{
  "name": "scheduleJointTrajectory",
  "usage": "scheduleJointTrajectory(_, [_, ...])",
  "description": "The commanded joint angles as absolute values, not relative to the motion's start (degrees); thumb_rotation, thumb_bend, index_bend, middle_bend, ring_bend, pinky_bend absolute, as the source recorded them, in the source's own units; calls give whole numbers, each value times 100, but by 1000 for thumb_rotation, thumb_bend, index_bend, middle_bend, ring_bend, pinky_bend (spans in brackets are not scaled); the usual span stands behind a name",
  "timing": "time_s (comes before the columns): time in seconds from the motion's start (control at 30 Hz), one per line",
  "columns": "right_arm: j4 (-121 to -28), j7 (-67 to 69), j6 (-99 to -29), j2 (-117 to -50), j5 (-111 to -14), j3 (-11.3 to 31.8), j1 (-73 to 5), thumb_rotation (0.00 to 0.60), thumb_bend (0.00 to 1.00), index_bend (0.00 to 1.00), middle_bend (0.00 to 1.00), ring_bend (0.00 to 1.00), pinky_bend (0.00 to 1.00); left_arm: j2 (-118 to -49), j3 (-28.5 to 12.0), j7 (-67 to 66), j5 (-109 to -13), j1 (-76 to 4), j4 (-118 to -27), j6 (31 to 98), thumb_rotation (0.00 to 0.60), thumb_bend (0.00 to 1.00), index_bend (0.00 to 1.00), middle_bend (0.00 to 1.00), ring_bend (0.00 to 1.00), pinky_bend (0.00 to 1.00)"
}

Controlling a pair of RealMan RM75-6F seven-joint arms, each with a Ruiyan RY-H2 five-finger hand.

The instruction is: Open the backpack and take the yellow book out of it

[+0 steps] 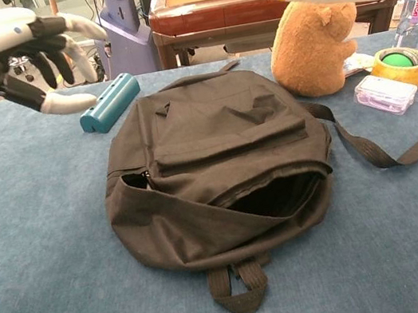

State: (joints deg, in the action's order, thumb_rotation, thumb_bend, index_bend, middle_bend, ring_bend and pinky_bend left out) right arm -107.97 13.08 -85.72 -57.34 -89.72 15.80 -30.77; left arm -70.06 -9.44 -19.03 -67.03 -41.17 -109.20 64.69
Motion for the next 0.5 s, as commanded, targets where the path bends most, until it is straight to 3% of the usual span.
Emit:
scheduleJointTrajectory(0.03, [-10397, 952, -8387, -6059, -8861, 1566, -3154, 600, 602, 812, 706, 657, 680, -6929, -994, -1767, -6640, -4050, -10847, 6485, 405, 252, 148, 338, 340, 337])
scheduleJointTrajectory(0.33, [-8541, 701, -7757, -7588, -8952, 1435, -3834, 600, 595, 812, 699, 657, 680, -6792, -983, -1743, -6549, -3904, -10620, 6530, 414, 251, 153, 338, 341, 337])
scheduleJointTrajectory(0.5, [-7711, 536, -7529, -8572, -9068, 1274, -4148, 600, 570, 765, 605, 588, 627, -6772, -934, -1802, -6522, -3811, -10556, 6577, 481, 252, 154, 338, 341, 338])
